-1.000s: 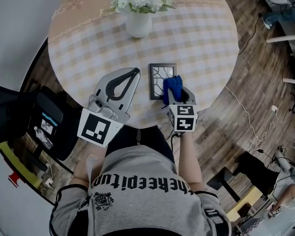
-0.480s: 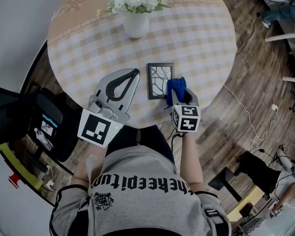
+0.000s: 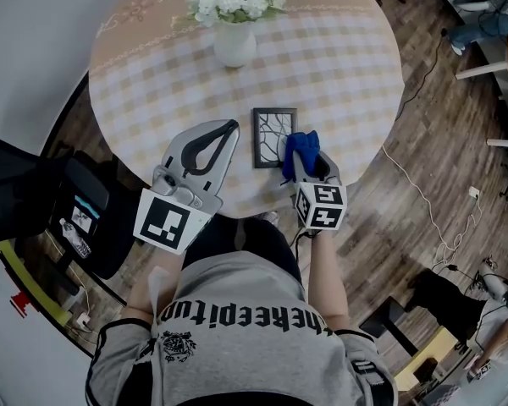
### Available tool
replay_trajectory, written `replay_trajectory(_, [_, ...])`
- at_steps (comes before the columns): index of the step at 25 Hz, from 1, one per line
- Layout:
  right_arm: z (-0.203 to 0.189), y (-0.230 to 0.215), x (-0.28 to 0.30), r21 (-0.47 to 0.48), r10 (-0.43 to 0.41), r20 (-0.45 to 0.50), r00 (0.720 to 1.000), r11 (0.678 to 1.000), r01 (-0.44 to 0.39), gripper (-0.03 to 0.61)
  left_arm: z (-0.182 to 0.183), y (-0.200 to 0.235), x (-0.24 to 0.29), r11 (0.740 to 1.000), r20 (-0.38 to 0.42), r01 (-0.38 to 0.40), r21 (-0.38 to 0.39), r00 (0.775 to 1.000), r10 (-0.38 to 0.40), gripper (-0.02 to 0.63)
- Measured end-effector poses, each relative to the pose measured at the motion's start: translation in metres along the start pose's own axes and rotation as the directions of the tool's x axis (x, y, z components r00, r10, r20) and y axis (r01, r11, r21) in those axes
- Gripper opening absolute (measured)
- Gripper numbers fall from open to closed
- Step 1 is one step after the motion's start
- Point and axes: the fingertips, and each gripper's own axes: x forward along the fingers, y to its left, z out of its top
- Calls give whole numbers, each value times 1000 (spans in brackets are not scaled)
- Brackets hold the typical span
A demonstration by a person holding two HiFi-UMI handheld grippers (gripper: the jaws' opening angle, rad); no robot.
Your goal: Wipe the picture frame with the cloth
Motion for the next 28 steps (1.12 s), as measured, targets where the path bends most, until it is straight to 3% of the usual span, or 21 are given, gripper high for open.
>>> replay_trajectory(12, [44, 13, -66, -59, 123, 191, 974, 992, -113, 141, 28, -57, -27, 998, 64, -63, 25, 996, 61, 15])
replay_trajectory(24, [87, 31, -149, -135, 257, 370, 893, 966, -222, 141, 52, -110, -58, 982, 153, -146, 118, 980, 127, 15])
replay_trajectory(28, [94, 36, -175, -157, 297, 415, 860, 954, -255, 141, 55, -127, -66, 982, 137, -170, 85, 978, 157, 15])
